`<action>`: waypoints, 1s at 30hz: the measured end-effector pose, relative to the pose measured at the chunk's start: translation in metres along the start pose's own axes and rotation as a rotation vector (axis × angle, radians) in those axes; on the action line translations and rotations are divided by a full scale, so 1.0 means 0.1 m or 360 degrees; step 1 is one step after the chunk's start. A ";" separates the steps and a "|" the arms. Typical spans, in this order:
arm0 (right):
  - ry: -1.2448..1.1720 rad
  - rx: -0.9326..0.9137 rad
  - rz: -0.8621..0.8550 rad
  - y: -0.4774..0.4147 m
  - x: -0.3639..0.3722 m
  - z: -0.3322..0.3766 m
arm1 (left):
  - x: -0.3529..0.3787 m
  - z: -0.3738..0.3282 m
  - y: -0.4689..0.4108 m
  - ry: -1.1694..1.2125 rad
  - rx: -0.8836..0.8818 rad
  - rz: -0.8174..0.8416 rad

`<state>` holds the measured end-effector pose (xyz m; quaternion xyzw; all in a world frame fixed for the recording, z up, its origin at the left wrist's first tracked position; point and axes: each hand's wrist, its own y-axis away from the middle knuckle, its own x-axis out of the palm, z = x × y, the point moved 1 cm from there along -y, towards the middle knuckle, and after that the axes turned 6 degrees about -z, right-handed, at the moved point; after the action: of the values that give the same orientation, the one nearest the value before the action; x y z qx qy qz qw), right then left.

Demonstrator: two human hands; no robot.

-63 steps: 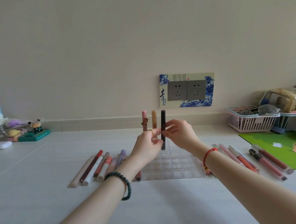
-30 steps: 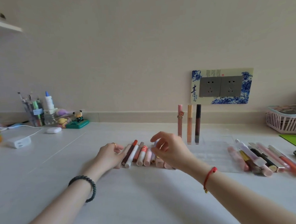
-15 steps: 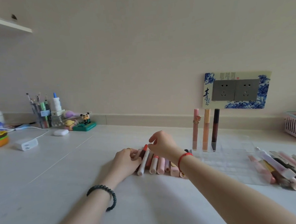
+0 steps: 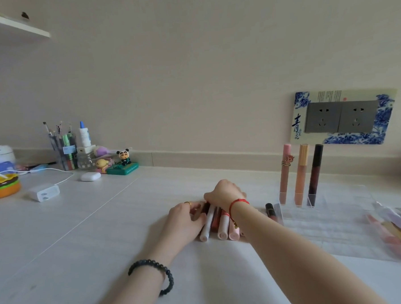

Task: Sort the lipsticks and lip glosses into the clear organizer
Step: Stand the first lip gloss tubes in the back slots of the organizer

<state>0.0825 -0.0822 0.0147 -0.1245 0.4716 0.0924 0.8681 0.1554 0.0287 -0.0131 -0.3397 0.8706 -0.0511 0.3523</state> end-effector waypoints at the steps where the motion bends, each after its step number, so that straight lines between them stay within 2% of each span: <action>1: -0.0009 -0.0012 -0.0017 0.00 -0.01 -0.01 | 0.00 0.00 0.00 -0.0032 0.0021 -0.0016; 8: 0.0089 -0.0018 0.0054 -0.01 0.03 0.00 | 0.01 0.01 0.02 -0.0018 0.0038 -0.0002; 12: 0.0032 0.0099 0.0160 -0.04 0.01 0.06 | 0.03 0.02 0.02 -0.0084 0.0076 -0.0032; 15: -0.0130 0.0079 0.0162 -0.05 0.01 0.07 | 0.03 0.03 0.02 -0.0066 0.0096 -0.0033; 20: -0.0573 -0.0161 -0.0023 0.00 -0.14 0.11 | 0.04 0.03 -0.01 -0.0005 0.0056 -0.0038; 24: -0.0890 -0.0507 -0.0166 0.21 -0.37 0.10 | 0.01 -0.04 0.00 0.0010 0.0153 -0.0189; 27: -0.1141 -0.0645 -0.0315 0.42 -0.60 0.01 | -0.04 -0.16 0.05 0.0213 0.0252 -0.0241; 30: -0.1279 -0.0713 -0.0232 0.60 -0.81 -0.15 | -0.03 -0.36 0.17 0.0460 0.0301 -0.0206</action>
<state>0.0107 -0.0331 0.0675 -0.2961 0.0562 0.1715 0.9379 0.1246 0.0382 0.0099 -0.3495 0.8798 -0.2035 0.2498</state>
